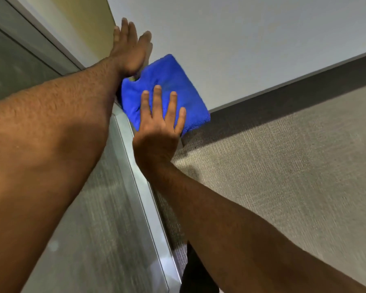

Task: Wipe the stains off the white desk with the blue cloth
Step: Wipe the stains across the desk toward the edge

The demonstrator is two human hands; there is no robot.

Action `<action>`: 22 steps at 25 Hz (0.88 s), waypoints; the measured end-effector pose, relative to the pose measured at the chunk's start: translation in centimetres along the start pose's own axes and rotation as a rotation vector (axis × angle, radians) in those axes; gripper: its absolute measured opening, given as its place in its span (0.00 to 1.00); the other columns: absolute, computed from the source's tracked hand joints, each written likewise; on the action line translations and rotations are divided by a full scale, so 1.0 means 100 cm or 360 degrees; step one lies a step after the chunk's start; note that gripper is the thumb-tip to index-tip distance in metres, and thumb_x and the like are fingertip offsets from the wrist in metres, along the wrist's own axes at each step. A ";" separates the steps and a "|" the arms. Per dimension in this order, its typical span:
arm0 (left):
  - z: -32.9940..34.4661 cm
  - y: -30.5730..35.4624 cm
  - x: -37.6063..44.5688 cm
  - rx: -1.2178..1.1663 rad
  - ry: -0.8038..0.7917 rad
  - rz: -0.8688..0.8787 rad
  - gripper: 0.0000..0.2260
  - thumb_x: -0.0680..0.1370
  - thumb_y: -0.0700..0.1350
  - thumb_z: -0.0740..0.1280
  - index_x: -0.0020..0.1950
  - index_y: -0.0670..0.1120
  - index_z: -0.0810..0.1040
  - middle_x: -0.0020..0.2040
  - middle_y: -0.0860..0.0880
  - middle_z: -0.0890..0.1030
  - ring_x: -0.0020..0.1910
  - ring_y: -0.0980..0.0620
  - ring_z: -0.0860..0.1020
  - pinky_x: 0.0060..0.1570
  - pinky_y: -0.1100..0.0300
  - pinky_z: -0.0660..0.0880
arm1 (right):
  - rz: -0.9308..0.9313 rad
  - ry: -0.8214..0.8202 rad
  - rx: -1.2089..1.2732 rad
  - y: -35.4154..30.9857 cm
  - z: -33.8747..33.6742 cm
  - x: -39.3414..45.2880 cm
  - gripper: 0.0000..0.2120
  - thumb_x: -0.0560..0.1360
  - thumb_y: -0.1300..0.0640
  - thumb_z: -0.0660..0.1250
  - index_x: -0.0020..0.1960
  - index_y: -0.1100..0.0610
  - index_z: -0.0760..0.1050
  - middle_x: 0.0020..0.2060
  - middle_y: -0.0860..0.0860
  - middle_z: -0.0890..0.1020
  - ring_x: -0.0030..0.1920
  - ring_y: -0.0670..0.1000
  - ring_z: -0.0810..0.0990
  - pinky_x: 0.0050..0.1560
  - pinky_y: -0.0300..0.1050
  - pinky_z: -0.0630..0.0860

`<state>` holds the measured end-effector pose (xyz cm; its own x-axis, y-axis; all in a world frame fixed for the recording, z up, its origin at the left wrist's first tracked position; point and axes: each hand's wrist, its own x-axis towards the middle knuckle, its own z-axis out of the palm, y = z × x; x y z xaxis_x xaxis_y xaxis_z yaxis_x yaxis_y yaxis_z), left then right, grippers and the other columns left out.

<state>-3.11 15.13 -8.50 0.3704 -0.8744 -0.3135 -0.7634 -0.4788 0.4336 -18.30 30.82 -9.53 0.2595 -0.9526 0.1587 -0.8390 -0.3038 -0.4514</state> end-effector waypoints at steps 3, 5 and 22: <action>-0.008 0.000 -0.001 0.0061 -0.0116 0.0034 0.28 0.82 0.54 0.45 0.79 0.45 0.46 0.79 0.42 0.37 0.77 0.42 0.34 0.74 0.48 0.36 | -0.0495 -0.0037 -0.0182 0.023 -0.008 0.005 0.15 0.80 0.62 0.55 0.61 0.53 0.75 0.71 0.52 0.69 0.73 0.61 0.64 0.71 0.60 0.58; -0.008 0.002 -0.004 0.0087 -0.0111 0.0065 0.26 0.83 0.52 0.47 0.80 0.45 0.48 0.80 0.41 0.39 0.78 0.41 0.35 0.74 0.46 0.36 | -0.0760 -0.0111 -0.0267 0.038 -0.014 0.007 0.16 0.79 0.66 0.53 0.51 0.55 0.78 0.69 0.49 0.73 0.71 0.59 0.66 0.69 0.59 0.62; -0.006 0.002 -0.007 -0.0032 -0.0182 -0.0084 0.35 0.79 0.66 0.41 0.80 0.47 0.42 0.80 0.50 0.37 0.78 0.46 0.35 0.75 0.41 0.41 | -0.0184 -0.0827 0.0008 0.151 -0.094 0.170 0.26 0.80 0.43 0.53 0.75 0.39 0.46 0.77 0.43 0.53 0.77 0.50 0.43 0.73 0.59 0.38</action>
<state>-3.21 15.61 -7.63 0.3462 -0.8337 -0.4303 -0.7332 -0.5266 0.4303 -31.05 10.16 -5.35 0.5539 -0.7948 -0.2478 -0.7889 -0.4060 -0.4612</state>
